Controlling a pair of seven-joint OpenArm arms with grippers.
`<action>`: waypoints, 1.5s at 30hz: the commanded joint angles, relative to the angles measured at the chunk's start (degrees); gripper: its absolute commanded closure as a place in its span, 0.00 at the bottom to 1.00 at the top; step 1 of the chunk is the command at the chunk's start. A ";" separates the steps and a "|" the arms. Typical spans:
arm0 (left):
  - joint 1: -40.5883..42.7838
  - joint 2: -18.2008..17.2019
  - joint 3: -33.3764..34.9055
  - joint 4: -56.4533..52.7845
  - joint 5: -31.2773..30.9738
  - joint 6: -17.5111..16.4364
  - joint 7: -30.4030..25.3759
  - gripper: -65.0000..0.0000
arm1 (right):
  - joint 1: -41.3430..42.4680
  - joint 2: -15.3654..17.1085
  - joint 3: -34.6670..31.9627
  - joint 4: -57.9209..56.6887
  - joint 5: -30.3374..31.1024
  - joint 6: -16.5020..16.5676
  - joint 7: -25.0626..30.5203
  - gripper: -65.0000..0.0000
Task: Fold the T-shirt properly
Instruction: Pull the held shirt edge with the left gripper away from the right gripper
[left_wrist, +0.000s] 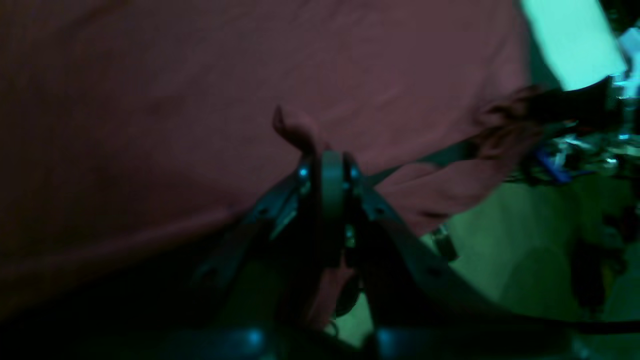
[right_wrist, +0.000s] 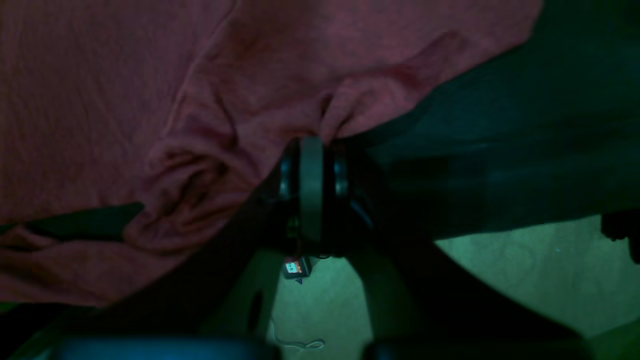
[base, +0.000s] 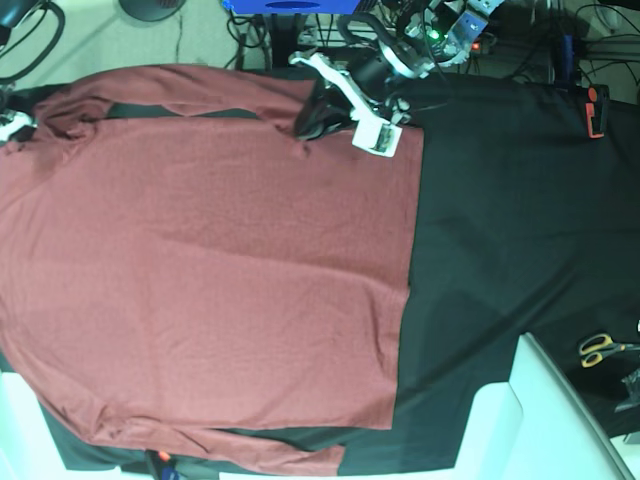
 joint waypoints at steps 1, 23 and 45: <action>0.26 -0.21 -1.30 1.25 -0.43 -0.22 -1.14 1.00 | 0.68 1.26 0.96 0.88 0.39 0.08 -0.18 0.99; -2.82 4.09 -9.92 -0.68 -0.43 -0.22 3.61 1.00 | 7.28 3.28 1.31 0.35 0.30 0.08 -3.43 0.99; -8.97 6.47 -11.68 -8.77 -0.52 -0.13 3.61 1.00 | 14.31 5.92 -3.17 -8.18 0.21 0.08 -3.08 0.99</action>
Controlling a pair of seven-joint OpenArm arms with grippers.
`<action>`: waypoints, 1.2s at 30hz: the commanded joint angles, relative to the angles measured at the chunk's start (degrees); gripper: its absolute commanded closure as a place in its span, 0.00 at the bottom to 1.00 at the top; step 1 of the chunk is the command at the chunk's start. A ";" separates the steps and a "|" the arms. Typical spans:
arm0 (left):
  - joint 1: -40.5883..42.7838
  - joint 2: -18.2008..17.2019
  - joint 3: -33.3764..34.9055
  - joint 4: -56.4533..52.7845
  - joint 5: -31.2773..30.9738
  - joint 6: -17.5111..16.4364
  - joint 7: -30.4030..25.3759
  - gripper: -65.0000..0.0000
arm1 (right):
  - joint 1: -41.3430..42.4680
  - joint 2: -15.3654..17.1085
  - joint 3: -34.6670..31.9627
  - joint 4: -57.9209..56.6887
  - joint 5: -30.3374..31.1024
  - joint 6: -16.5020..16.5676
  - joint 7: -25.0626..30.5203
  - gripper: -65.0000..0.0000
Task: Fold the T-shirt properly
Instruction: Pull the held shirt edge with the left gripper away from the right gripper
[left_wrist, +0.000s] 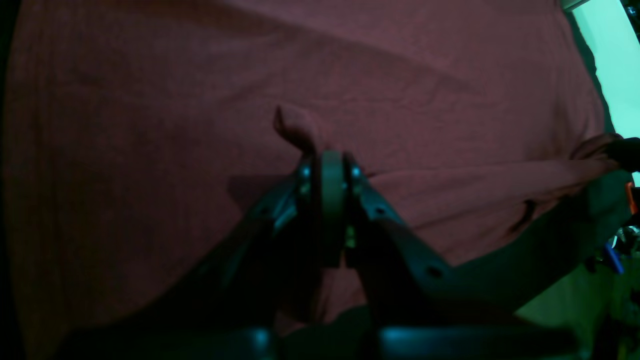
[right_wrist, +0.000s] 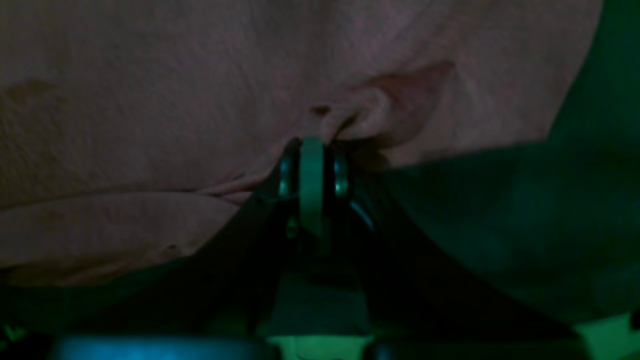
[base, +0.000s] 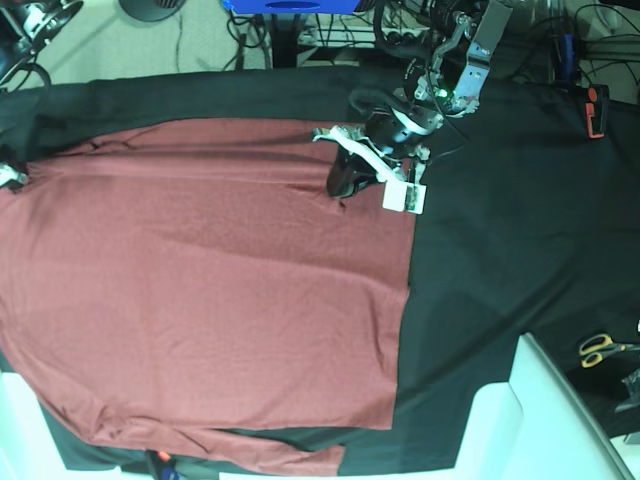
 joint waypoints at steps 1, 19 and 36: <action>-0.12 0.13 -1.72 0.32 -0.50 -0.35 -1.48 1.00 | 1.26 1.35 -0.70 0.96 1.06 0.30 0.92 0.99; -2.14 2.33 -7.70 1.90 -0.41 -0.35 5.29 0.50 | 1.79 0.91 4.92 1.49 1.59 0.30 6.55 0.24; 13.42 0.22 -15.96 11.75 -4.89 -0.79 3.97 0.45 | 1.08 1.44 17.23 -16.18 1.59 0.30 15.86 0.24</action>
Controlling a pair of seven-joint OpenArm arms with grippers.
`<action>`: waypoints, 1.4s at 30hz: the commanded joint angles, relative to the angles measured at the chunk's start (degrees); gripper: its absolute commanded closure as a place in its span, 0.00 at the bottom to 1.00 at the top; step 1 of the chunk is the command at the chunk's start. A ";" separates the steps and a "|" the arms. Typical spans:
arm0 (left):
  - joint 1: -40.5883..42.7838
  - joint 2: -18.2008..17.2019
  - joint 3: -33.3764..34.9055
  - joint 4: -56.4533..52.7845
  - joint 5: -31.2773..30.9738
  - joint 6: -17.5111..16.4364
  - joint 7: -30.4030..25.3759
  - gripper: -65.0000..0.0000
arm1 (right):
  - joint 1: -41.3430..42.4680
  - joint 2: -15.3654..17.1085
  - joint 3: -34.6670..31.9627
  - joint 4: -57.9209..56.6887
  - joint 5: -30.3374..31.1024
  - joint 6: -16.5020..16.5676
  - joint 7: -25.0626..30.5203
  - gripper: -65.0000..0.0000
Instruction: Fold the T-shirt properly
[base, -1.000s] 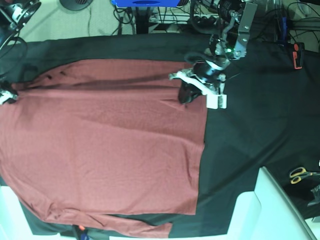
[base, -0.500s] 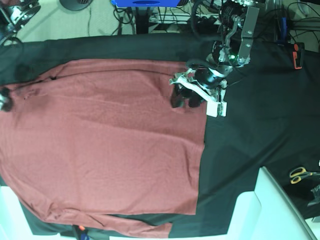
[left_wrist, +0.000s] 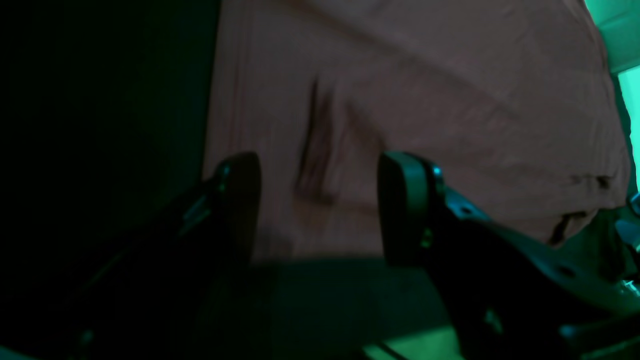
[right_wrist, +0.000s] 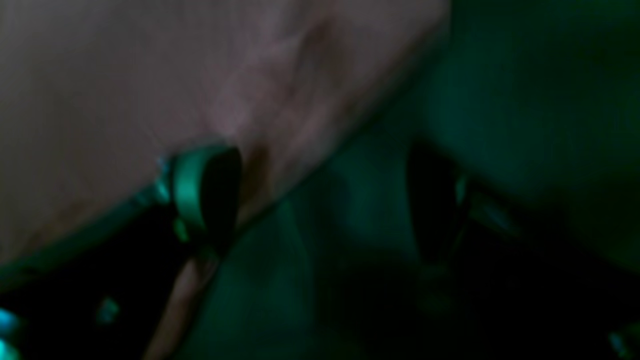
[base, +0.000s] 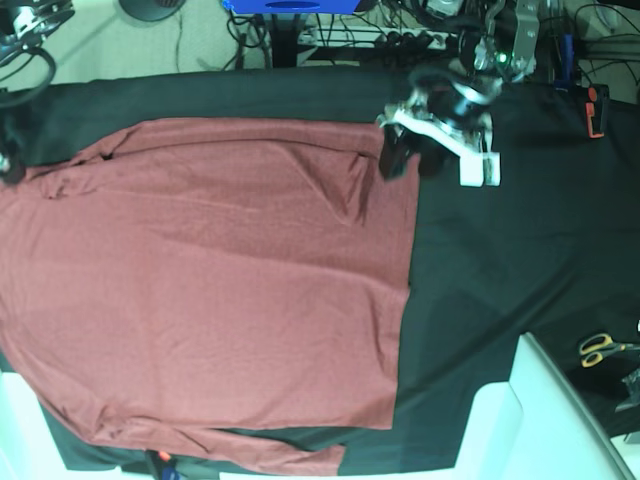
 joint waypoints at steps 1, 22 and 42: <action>0.37 -0.46 -0.53 0.03 -2.19 -0.75 -0.80 0.45 | 1.15 1.09 -0.04 -0.74 -0.35 -0.01 0.53 0.24; 1.25 -2.74 -0.71 -3.14 -7.91 -0.75 -0.89 0.45 | -0.34 -1.81 2.69 7.44 -0.35 -0.01 -3.43 0.40; 2.13 -3.01 -0.62 -3.14 -7.91 -0.75 -0.80 0.45 | 8.98 6.01 6.38 -14.54 -0.44 -0.01 2.20 0.27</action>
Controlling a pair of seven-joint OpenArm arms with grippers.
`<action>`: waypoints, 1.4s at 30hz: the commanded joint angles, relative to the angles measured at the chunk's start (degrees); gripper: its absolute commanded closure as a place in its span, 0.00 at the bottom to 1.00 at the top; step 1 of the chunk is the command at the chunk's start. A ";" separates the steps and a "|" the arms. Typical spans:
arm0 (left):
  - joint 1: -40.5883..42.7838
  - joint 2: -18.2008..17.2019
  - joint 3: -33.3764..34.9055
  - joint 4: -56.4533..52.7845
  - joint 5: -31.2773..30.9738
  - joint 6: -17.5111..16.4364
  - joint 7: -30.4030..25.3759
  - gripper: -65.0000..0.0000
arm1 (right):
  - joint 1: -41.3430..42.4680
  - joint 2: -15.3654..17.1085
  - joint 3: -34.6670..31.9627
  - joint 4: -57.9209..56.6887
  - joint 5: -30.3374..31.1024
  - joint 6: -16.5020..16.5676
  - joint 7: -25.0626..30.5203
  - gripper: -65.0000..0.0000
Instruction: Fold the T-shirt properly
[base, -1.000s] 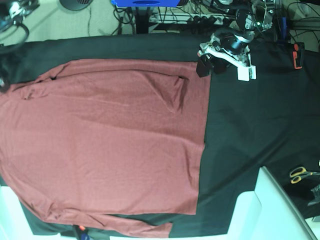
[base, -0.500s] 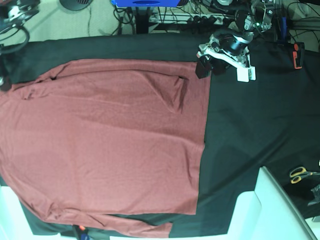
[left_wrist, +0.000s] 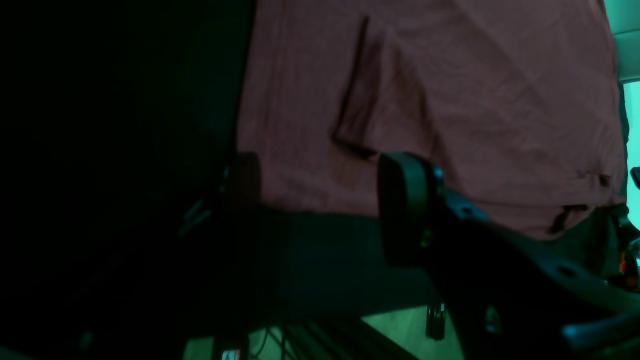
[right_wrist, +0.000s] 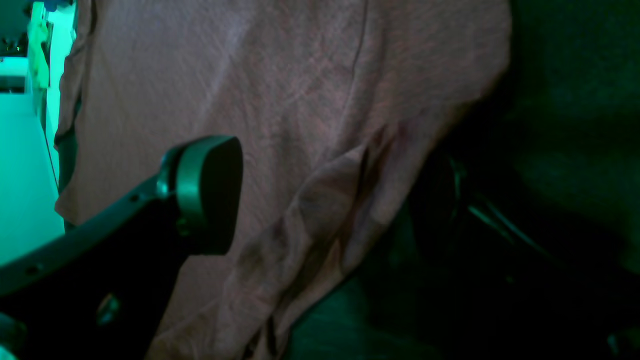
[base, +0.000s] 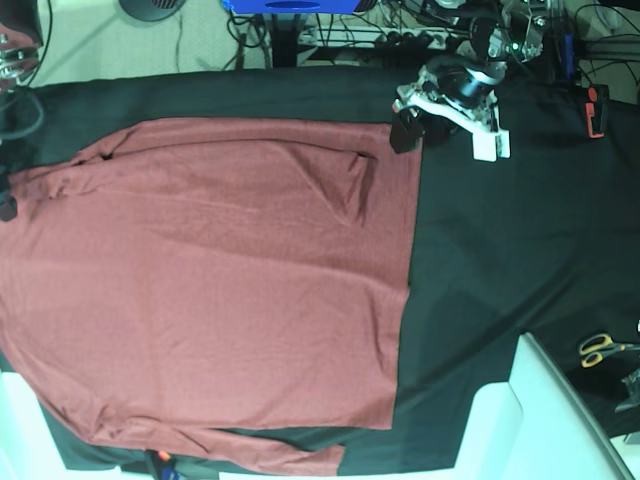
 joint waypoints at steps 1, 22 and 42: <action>0.21 -0.38 -0.18 0.78 -0.56 -0.66 -0.84 0.45 | 0.91 1.03 -0.02 0.17 0.06 0.08 -0.38 0.27; 2.76 -0.03 -0.80 0.60 -0.65 -0.66 -1.19 0.43 | 0.82 0.50 -0.02 0.17 -0.03 0.08 -0.38 0.42; 2.14 1.29 -1.32 -10.48 -13.22 -8.22 -1.11 0.00 | -0.94 0.50 -0.29 0.08 -0.12 0.08 -0.74 0.99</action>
